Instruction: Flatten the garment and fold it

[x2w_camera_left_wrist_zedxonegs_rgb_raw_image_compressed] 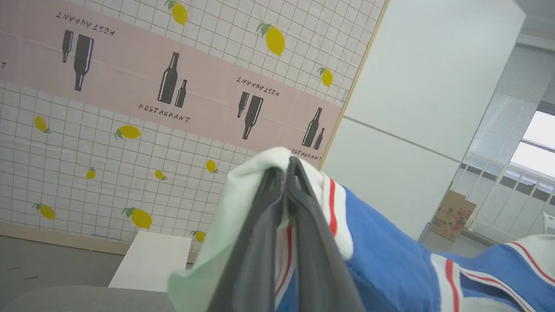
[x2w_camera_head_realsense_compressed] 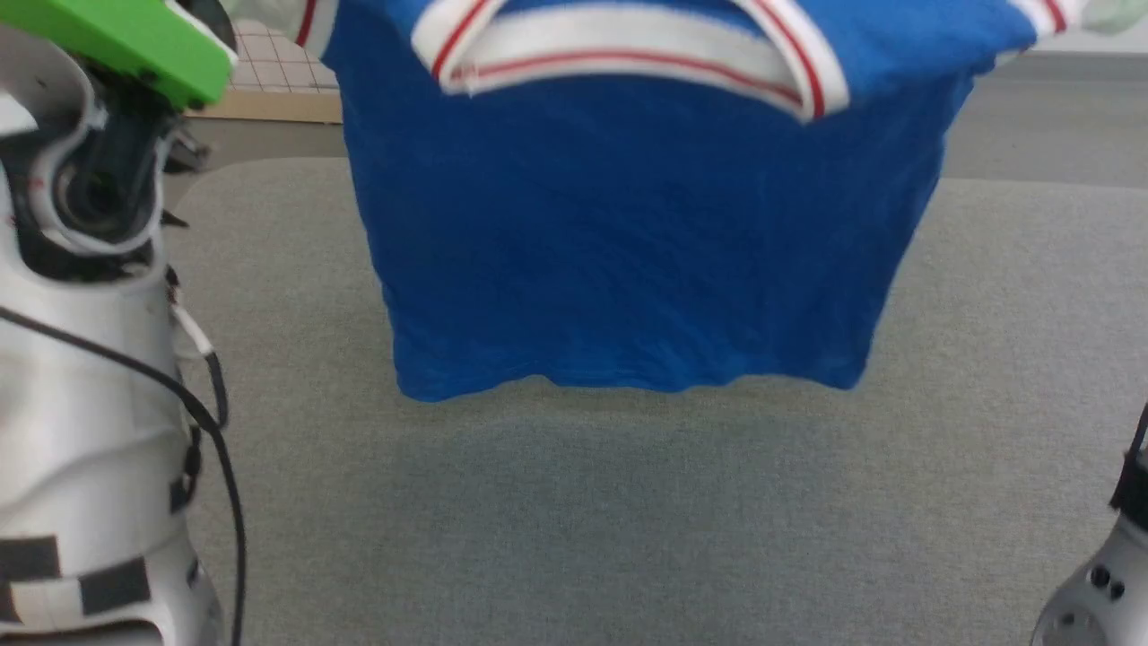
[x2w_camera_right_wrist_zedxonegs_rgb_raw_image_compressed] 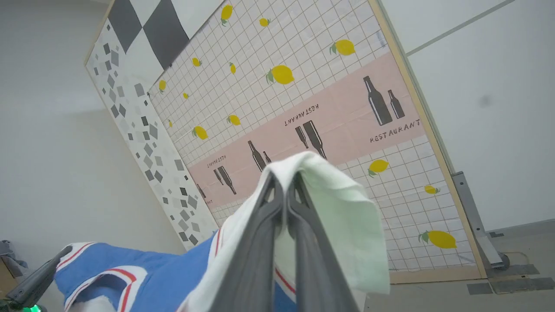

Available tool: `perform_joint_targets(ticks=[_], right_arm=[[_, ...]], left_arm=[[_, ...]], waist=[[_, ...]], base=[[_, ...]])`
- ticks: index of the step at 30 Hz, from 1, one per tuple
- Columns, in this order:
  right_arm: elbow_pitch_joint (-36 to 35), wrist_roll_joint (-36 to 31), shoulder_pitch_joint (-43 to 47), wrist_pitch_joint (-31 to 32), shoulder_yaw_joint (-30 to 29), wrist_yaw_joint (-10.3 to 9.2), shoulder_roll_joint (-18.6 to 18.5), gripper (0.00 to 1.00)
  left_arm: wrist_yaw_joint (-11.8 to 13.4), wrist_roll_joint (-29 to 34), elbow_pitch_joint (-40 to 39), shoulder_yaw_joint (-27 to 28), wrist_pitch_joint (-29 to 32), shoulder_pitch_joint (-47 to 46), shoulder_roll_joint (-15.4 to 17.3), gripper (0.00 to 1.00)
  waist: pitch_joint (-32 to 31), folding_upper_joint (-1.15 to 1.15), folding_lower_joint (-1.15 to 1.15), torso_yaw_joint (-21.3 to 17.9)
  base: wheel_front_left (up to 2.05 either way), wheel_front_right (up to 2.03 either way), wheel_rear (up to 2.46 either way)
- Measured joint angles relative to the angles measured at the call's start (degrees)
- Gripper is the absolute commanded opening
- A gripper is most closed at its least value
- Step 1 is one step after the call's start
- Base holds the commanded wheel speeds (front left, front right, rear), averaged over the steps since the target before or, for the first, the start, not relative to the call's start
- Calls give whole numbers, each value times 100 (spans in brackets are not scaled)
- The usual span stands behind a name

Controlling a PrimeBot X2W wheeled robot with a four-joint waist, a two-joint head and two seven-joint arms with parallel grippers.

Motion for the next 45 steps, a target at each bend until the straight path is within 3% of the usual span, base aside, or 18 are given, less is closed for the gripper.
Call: perform_joint_targets(ticks=[14, 19, 26, 31, 36, 42, 45], right_arm=[[2647, -755, -2673, -619, 73, -1, 3, 0], [4888, -1636, -5204, -2324, 349, -1, 9, 0], [6025, -1694, -6076, -3177, 425, 0, 4, 0], [6574, -1426, -6161, -3414, 699, -1, 5, 0], [6626, -1015, -5742, -3507, 1068, -1, 5, 0], [5790, -422, -4221, -3318, 1463, -1, -16, 0], [4946, -74, -3125, -2994, 1722, -1, -131, 0]], left_arm=[[-208, 229, 1801, -168, 25, -1514, 466, 0], [-296, 1209, 2854, -481, -1202, -3515, 870, 0], [-374, 1371, 3446, -449, -2277, -4140, 829, 0], [-613, 1199, 3875, -385, -2764, -4093, 779, 0], [-793, 862, 4084, -460, -2964, -3655, 654, 0], [-833, 191, 3844, -758, -3070, -2371, 589, 0], [-833, -180, 3475, -960, -3069, -1416, 542, 0]], waist=[[798, 0, 0, -121], [1976, 0, 1, -327], [2665, 0, 1, -428], [3028, 0, 2, -447], [3090, 0, 2, -386], [2783, 0, 2, -315], [2498, 0, 1, -280]], base=[[0, 0, 0], [0, 0, 0], [0, 0, 0], [0, 0, 0], [0, 0, 0], [0, 0, 0], [0, 0, 0]])
